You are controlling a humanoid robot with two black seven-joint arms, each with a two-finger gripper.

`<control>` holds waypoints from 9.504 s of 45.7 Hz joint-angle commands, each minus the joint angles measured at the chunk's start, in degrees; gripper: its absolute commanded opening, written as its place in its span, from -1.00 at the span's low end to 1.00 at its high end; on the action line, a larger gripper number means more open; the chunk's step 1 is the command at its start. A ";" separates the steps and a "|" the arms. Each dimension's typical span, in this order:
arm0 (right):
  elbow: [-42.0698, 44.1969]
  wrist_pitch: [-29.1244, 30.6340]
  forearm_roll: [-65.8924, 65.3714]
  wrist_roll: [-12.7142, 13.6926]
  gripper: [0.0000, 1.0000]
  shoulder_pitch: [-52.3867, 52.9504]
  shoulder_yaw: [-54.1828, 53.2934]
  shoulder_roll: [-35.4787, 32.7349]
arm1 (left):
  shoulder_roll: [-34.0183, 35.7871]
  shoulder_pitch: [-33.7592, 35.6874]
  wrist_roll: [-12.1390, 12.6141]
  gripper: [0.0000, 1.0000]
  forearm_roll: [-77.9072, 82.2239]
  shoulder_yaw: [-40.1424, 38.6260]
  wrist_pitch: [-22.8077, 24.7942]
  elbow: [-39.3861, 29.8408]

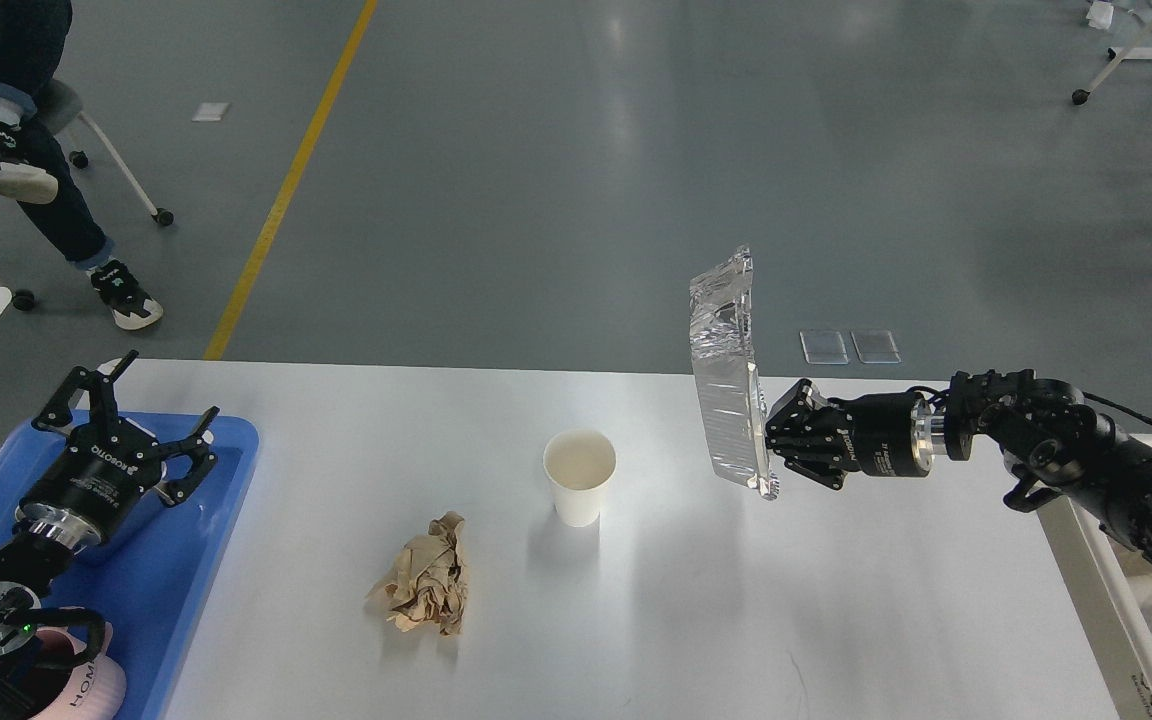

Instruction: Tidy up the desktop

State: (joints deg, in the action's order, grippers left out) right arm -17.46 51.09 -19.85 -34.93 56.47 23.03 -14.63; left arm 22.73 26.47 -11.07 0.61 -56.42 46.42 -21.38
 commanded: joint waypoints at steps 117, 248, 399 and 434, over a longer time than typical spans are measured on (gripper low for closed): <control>-3.72 -44.76 -41.76 14.27 -1.00 -3.65 10.99 -12.70 | 0.21 0.25 -0.18 0.94 0.00 0.00 -0.10 -0.06; -28.14 -44.50 -48.88 11.98 -1.00 11.29 11.51 -43.90 | 0.56 0.69 -0.09 0.94 0.09 0.26 -0.28 0.02; -55.75 -48.72 -33.94 46.88 -1.00 9.98 10.46 -32.74 | 2.40 0.43 -0.09 0.94 2.64 0.17 -0.28 0.02; -64.19 -43.97 -31.39 46.09 -1.00 14.90 8.26 -33.27 | 5.75 0.43 -4.30 0.94 2.55 0.00 0.08 0.02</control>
State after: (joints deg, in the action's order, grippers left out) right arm -79.21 7.08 -52.78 11.40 71.21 32.09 -48.04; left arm 28.18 27.03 -12.88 3.12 -56.61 46.50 -21.37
